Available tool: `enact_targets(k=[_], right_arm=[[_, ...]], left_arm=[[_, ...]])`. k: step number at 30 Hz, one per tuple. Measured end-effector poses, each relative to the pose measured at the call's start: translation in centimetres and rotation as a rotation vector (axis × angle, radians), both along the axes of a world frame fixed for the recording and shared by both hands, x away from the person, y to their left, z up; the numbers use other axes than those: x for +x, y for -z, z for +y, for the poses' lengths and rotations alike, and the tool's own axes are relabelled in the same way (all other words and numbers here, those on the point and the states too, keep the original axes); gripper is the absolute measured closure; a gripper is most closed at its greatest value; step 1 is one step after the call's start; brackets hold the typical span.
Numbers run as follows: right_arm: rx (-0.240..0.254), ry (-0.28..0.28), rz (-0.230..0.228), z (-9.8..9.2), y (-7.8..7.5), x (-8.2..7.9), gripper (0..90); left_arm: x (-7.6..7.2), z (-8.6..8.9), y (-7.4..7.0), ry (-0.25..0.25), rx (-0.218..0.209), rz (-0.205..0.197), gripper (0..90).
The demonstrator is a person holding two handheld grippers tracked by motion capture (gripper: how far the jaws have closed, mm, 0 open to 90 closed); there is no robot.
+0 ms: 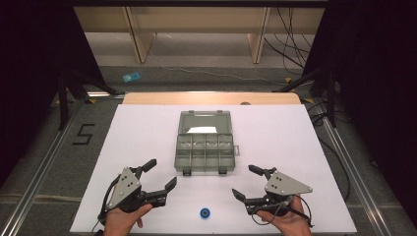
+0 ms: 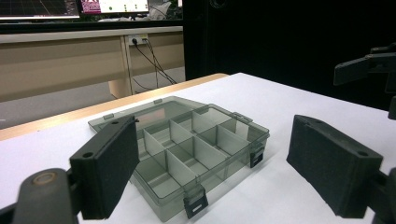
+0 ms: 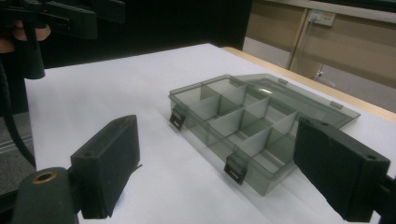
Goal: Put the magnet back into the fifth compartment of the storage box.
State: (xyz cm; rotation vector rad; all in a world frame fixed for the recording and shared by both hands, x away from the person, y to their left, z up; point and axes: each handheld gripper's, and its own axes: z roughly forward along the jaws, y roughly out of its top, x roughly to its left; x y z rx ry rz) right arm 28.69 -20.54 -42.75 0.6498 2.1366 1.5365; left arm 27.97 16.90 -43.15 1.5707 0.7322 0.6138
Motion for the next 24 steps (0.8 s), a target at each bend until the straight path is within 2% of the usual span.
enact_targets(k=[1, 2, 5, 6, 10, 12, 13, 15, 16, 24], right_arm=[[-0.010, 0.007, 0.007, 0.1, -0.1, -0.1, 15.5], [-0.026, -0.009, 0.013, 0.2, -0.2, -0.1, 15.5], [-0.047, -0.013, 0.005, 0.6, -0.4, -0.1, 15.7], [-0.097, -0.023, 0.014, 0.9, -0.6, -0.2, 17.0], [-0.134, -0.037, 0.044, 1.5, -0.6, -0.2, 18.7], [-0.184, -0.047, 0.056, 2.0, -0.5, -0.1, 18.8], [-0.244, -0.069, 0.071, 2.5, -0.5, 0.0, 18.9], [-0.254, -0.076, 0.073, 2.8, -0.5, 0.0, 18.9], [-0.288, -0.103, 0.093, 3.3, -0.5, 0.1, 20.4], [-0.355, -0.157, 0.114, 5.1, -0.7, 0.9, 22.2]], left_arm=[[0.0, 0.0, 0.0, 0.000, 0.000, 0.000, 15.9], [0.0, 0.0, 0.0, 0.000, -0.001, 0.000, 15.9], [0.0, 0.0, 0.1, -0.003, -0.002, 0.003, 15.9], [0.0, 0.0, 0.1, -0.003, 0.000, 0.003, 15.9], [0.1, 0.0, 0.1, -0.005, 0.000, 0.004, 15.9], [0.1, 0.0, 0.1, -0.007, -0.002, 0.005, 16.0], [0.1, 0.0, 0.1, -0.007, -0.002, 0.005, 16.1], [0.1, 0.0, 0.1, -0.007, -0.001, 0.004, 16.1], [0.1, 0.0, 0.1, -0.008, -0.004, 0.007, 16.1], [0.1, -0.1, 0.2, -0.005, 0.001, 0.005, 16.1]])
